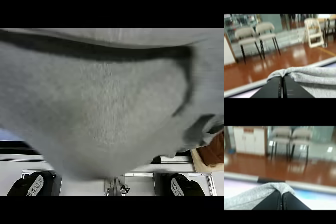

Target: Fold the shirts.

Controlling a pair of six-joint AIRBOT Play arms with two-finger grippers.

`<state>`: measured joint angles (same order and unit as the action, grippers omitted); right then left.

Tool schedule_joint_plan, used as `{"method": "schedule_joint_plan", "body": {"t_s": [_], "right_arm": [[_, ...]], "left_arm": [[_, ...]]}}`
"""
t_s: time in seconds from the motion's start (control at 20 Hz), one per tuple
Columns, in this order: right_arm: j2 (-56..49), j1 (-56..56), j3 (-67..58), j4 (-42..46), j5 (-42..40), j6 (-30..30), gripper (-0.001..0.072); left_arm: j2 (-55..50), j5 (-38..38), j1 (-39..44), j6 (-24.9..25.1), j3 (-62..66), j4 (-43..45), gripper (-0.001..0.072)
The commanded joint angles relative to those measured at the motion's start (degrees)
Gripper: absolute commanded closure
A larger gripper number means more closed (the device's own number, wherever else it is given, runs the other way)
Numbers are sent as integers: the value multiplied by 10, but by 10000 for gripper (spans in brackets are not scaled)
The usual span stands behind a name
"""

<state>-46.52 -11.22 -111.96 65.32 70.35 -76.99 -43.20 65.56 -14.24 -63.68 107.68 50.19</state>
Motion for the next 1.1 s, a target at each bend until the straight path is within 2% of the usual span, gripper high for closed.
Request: {"method": "schedule_joint_plan", "body": {"t_s": [0.0,0.05,0.15,0.25,0.3,0.5,0.65,0.75,0.85,0.95,1.0,1.05], "right_arm": [[-97,0,15,10,189,-54,657],[-132,0,40,10,215,-66,657],[-197,0,108,10,190,-75,657],[-269,0,178,-10,98,-91,657],[-312,0,201,-48,46,-92,657],[-454,17,207,-230,-139,-70,657],[-499,41,207,-263,-266,-65,657],[-523,59,207,-244,-288,-66,657],[-548,76,207,-225,-269,-66,656],[-563,86,207,-212,-237,-68,656],[-565,86,207,-213,-218,-75,601],[-563,81,207,-216,-199,-84,372]], "left_arm": [[-25,63,0,-5,-87,29,677],[-36,66,0,0,-126,37,677],[-71,52,0,11,-214,71,677],[-129,3,-1,10,-288,94,677],[-169,-16,0,8,-308,94,677],[-329,-64,0,8,-291,31,677],[-413,-101,0,8,-262,-27,677],[-451,-115,0,8,-258,-56,677],[-483,-106,0,7,-258,-69,677],[-504,-87,2,-22,-258,-70,677],[-512,-72,3,-37,-258,-70,659],[-516,-55,3,-46,-258,-70,538]]}}
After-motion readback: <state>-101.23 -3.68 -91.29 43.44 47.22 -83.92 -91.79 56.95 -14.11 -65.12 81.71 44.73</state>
